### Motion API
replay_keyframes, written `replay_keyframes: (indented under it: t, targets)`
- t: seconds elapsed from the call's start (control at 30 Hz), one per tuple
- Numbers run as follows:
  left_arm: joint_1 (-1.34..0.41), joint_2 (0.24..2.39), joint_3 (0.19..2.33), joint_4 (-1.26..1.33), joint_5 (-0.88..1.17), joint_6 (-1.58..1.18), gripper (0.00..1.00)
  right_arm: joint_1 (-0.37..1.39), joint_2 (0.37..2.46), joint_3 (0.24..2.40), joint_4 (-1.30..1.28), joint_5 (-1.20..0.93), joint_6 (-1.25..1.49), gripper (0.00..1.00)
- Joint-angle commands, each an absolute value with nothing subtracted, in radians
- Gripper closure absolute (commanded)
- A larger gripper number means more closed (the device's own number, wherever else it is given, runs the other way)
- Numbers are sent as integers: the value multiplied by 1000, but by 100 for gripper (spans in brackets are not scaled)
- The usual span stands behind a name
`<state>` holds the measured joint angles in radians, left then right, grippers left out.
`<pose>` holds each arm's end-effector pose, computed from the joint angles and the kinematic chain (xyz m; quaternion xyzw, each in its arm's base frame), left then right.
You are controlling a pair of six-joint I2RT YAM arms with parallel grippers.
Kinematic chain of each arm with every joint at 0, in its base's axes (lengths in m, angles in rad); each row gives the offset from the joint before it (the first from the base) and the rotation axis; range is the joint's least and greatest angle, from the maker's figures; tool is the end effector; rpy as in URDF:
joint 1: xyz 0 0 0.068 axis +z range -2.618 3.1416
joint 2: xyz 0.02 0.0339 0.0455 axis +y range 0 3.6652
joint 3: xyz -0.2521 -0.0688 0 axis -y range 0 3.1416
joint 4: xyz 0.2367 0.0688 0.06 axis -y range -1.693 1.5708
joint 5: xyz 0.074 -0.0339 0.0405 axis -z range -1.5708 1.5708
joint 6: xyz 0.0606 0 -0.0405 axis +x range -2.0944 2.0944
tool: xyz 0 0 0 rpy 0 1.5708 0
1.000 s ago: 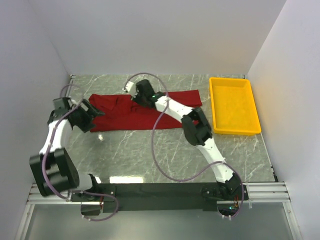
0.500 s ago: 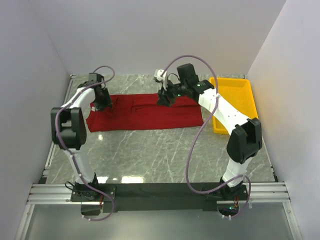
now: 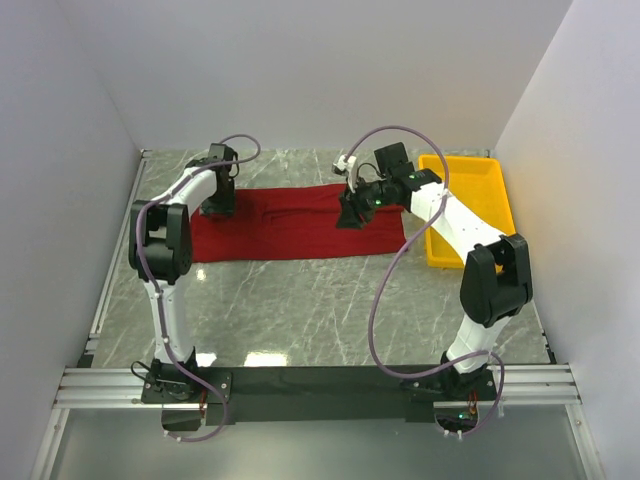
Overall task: Fold and stack the t-shirts
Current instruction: Fold the tshirt
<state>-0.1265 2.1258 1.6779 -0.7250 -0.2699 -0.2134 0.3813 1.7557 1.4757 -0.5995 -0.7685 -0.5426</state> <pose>0.4420 -0.0399 0.1573 -0.0688 0.9693 0.0969 0.2153 0.3420 0.1825 0.2630 -0.5025 0.7242 0.3262 0.3415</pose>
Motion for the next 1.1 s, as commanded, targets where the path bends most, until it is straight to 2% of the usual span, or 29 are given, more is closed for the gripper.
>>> replay_keyframes:
  t: [0.0,0.9,0.97,1.07]
  targets:
    - [-138,2149,1721,-738,-353,-173,49,380,1697,1470,-581,-798,-512,51]
    - [-192,2197,1727,-729,-419,-158,50,371,1695,1463,-568,-796,-489,51]
    - [-192,2206,1730,-730,-434,-161,51,371,1694,1462,-566,-796,-488,51]
    - [-192,2214,1743,-730,-443,-163,60,370,1690,1463,-568,-799,-488,51]
